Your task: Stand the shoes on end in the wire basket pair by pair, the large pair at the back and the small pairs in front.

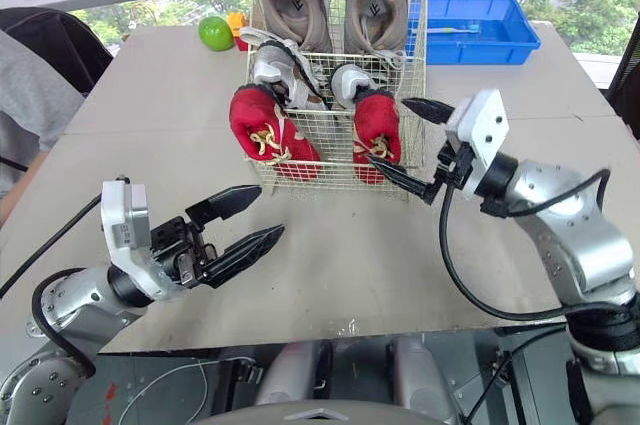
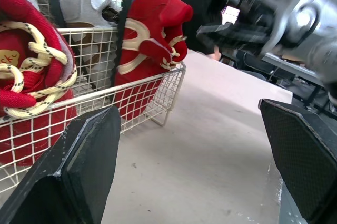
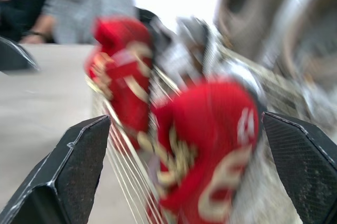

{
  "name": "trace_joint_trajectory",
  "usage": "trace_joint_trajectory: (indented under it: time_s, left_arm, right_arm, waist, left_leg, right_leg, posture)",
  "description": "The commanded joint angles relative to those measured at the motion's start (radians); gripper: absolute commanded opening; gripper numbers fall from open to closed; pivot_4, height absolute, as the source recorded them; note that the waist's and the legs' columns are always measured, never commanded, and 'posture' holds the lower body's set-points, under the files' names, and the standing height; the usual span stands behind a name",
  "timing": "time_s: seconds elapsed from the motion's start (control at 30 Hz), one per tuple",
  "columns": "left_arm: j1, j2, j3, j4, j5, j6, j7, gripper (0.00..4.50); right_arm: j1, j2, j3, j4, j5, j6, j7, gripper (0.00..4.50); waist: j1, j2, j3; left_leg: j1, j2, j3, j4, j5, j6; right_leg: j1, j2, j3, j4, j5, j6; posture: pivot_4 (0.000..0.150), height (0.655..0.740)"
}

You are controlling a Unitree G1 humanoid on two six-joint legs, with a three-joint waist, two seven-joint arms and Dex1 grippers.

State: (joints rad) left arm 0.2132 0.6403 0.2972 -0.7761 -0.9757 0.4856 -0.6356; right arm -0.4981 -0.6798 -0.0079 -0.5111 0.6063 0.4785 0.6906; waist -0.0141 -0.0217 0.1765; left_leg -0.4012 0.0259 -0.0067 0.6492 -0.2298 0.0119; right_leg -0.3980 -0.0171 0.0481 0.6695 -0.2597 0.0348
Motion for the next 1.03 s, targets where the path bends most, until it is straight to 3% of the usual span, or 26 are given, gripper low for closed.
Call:
trace_joint_trajectory:
  time_s: [0.03, 0.17, 0.3, 0.37, 0.47, 0.63, 0.8, 1.03]
  left_arm:
    - [-0.001, -0.019, -0.004, -0.035, 0.009, -0.031, 0.014, 4.5]
    - [0.027, -0.034, 0.009, -0.046, -0.004, -0.022, 0.051, 4.5]
    - [0.093, -0.031, 0.024, -0.054, 0.006, -0.028, 0.042, 4.5]
    - [0.117, -0.035, 0.022, -0.057, 0.009, -0.031, 0.042, 4.5]
    - [0.174, -0.03, 0.015, -0.059, 0.04, -0.036, 0.024, 4.5]
    - [0.305, -0.04, 0.071, -0.043, 0.062, -0.059, -0.023, 4.5]
    - [0.406, -0.038, 0.131, -0.002, 0.084, -0.084, -0.094, 4.5]
    - [0.372, -0.027, 0.094, 0.053, 0.147, -0.078, -0.112, 4.5]
  right_arm:
    - [-0.099, 0.002, 0.004, 0.013, 0.043, 0.069, 0.022, 4.46]
    - [-0.099, -0.001, 0.001, 0.021, 0.043, 0.061, 0.07, 4.46]
    - [-0.004, -0.015, -0.018, -0.02, 0.035, 0.031, 0.109, 4.46]
    - [0.015, -0.009, -0.03, -0.034, 0.049, 0.048, 0.096, 4.46]
    - [0.072, -0.01, -0.082, -0.086, 0.139, 0.105, 0.081, 4.46]
    - [0.375, -0.117, -0.264, -0.159, 0.203, 0.119, 0.168, 4.46]
    - [0.635, -0.17, -0.4, -0.087, 0.046, -0.022, 0.274, 4.46]
    - [0.694, -0.146, -0.364, 0.003, -0.037, -0.119, 0.292, 4.46]
  waist:
    - [0.001, 0.0, 0.0]
    - [0.001, 0.0, 0.0]
    - [0.003, 0.0, 0.0]
    - [0.002, 0.0, 0.0]
    - [0.001, 0.0, 0.0]
    - [0.011, 0.0, 0.0]
    - [0.008, 0.0, 0.0]
    - [0.001, 0.001, 0.0]
  left_leg:
    - [0.0, 0.0, 0.0, 0.0, 0.0, 0.0]
    - [-0.001, 0.0, 0.0, 0.0, -0.001, 0.001]
    - [-0.006, 0.0, -0.002, 0.0, -0.002, 0.003]
    - [-0.013, -0.001, -0.002, 0.001, -0.002, 0.003]
    - [-0.014, 0.0, -0.002, 0.001, -0.002, 0.003]
    - [-0.015, -0.001, -0.002, 0.0, -0.002, 0.003]
    - [-0.013, -0.001, 0.0, 0.001, -0.002, 0.003]
    - [-0.012, 0.001, 0.002, 0.004, -0.002, 0.003]
  right_leg:
    - [0.0, 0.0, -0.001, -0.001, 0.0, 0.0]
    - [0.0, -0.001, 0.0, -0.004, 0.0, 0.0]
    - [0.0, -0.002, -0.004, -0.008, 0.002, 0.003]
    - [-0.008, -0.002, -0.003, -0.007, 0.003, 0.004]
    - [-0.009, -0.002, -0.003, -0.006, 0.003, 0.004]
    - [-0.009, -0.003, -0.004, -0.008, 0.002, 0.004]
    - [-0.008, -0.002, -0.003, -0.008, 0.0, 0.001]
    - [-0.008, 0.0, -0.002, -0.007, -0.002, 0.004]
  posture:
    - [0.15, 0.74]
    - [0.15, 0.74]
    - [0.15, 0.74]
    - [0.15, 0.74]
    - [0.15, 0.74]
    - [0.15, 0.74]
    - [0.15, 0.74]
    - [0.15, 0.74]
